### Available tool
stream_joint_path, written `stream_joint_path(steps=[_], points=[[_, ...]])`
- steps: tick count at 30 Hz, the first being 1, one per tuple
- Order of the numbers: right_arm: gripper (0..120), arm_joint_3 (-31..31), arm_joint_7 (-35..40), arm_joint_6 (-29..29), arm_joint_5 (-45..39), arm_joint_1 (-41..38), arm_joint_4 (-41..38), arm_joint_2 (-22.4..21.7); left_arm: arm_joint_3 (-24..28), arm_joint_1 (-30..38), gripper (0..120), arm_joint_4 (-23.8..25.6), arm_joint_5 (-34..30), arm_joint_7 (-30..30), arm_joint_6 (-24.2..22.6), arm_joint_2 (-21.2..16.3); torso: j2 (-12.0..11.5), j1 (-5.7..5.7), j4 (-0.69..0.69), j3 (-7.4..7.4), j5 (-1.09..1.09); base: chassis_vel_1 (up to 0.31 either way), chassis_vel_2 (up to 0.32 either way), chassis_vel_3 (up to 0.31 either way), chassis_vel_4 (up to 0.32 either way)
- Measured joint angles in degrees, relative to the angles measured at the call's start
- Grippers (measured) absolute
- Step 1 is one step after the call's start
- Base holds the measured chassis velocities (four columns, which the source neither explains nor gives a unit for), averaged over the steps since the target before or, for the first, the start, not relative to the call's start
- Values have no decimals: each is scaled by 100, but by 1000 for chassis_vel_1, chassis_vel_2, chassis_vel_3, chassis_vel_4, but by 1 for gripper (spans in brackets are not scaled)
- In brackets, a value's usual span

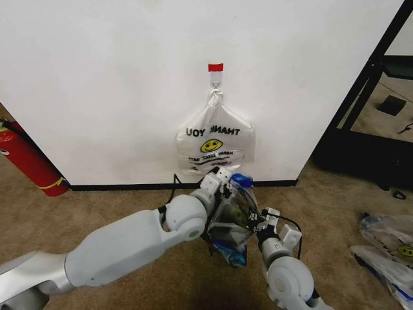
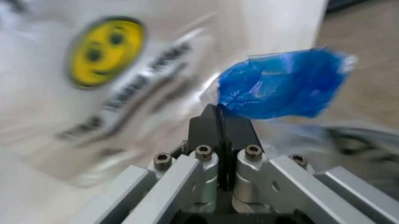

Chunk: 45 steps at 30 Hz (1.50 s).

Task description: Pick up the garbage bag from the wall and place it over the trash bin.

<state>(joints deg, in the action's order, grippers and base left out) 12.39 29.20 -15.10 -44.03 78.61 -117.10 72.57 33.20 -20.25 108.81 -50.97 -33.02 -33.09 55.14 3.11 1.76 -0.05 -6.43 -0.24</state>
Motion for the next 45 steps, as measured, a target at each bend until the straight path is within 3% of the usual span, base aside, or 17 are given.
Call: stream_joint_path(steps=[11,22,29,37,45], points=[[0,-1,-255,137,-8,158,-110,-114,49,323,0,-198,-297,199,-488,-480,0,0,0,0,0,0,0,0,0],[0,42,-1099,491,674,656,-307,-410,102,423,0,-342,-316,701,-622,-951,0,0,-2,0,0,0,0,0,0],[0,253,-1088,611,250,604,-374,-416,-29,215,0,-36,-314,938,-629,-1428,0,0,0,0,0,0,0,0,0],[0,421,-937,629,-298,501,-428,-428,-498,-468,0,192,-325,1171,-612,-1957,0,0,1,0,-1,0,0,0,0],[0,463,-790,653,-358,443,-352,-402,-1083,-884,1,702,-436,861,-436,-1897,0,0,-3,0,0,0,0,0,0]])
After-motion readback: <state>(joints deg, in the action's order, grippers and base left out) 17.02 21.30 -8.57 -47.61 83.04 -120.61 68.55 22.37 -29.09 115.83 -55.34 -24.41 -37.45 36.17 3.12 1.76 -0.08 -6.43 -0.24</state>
